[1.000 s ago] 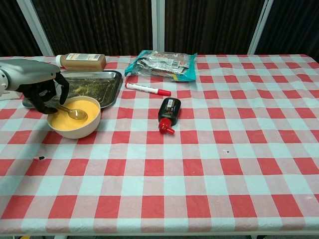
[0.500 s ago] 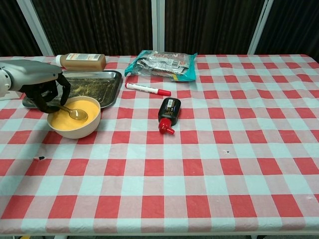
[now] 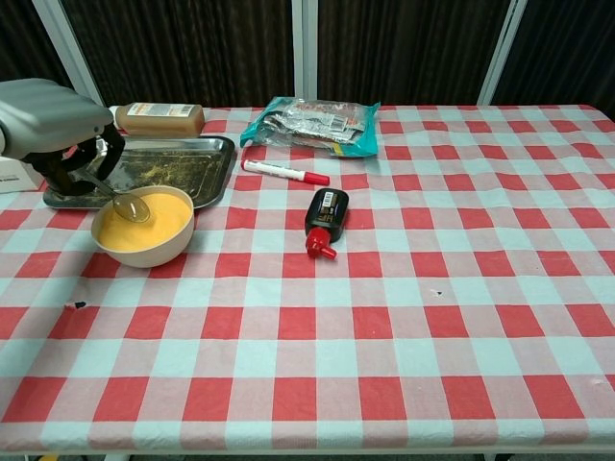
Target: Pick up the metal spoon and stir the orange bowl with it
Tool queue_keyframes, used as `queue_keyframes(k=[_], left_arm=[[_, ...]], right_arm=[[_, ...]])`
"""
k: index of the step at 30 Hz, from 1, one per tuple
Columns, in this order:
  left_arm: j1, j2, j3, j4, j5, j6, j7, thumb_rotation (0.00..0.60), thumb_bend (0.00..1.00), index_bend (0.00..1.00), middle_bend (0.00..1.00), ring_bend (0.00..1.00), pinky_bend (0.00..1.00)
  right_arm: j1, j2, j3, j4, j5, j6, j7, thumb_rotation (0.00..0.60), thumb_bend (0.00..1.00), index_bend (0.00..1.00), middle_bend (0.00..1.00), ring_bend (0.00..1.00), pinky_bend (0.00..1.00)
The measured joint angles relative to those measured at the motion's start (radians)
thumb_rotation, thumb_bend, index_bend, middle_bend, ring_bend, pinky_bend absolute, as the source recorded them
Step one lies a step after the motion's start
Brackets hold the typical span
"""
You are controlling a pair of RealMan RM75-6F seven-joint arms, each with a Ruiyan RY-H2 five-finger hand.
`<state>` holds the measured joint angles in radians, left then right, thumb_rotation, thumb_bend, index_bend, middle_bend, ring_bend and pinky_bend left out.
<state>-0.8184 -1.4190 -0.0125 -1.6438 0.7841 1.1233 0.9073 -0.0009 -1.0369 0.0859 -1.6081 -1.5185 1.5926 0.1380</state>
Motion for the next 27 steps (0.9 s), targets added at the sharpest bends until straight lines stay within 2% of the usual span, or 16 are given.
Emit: queue_keyframes(k=[8,11,17,27], left_arm=[[-0.038,-0.043,0.020,-0.019,-0.051,0.109,0.277,0.600,0.43,0.64,0.91,0.93,1.00],[-0.048,-0.078,0.016,-0.011,-0.073,0.162,0.341,0.600,0.43,0.64,0.91,0.93,1.00],[-0.050,-0.143,0.018,0.032,-0.073,0.229,0.409,0.600,0.43,0.65,0.91,0.94,1.00],[-0.034,-0.215,0.036,0.078,-0.041,0.252,0.459,0.600,0.43,0.66,0.91,0.94,1.00]], right_arm=[[-0.006,0.001,-0.001,0.007,0.007,0.000,0.012,0.600,0.17,0.07,0.24,0.06,0.19],[-0.006,0.001,-0.001,0.008,0.009,-0.002,0.013,0.600,0.18,0.07,0.24,0.06,0.19],[-0.005,-0.001,0.000,0.011,0.011,-0.006,0.015,0.600,0.17,0.07,0.24,0.06,0.19],[-0.003,0.000,0.000,0.010,0.010,-0.011,0.012,0.600,0.17,0.07,0.24,0.06,0.19]])
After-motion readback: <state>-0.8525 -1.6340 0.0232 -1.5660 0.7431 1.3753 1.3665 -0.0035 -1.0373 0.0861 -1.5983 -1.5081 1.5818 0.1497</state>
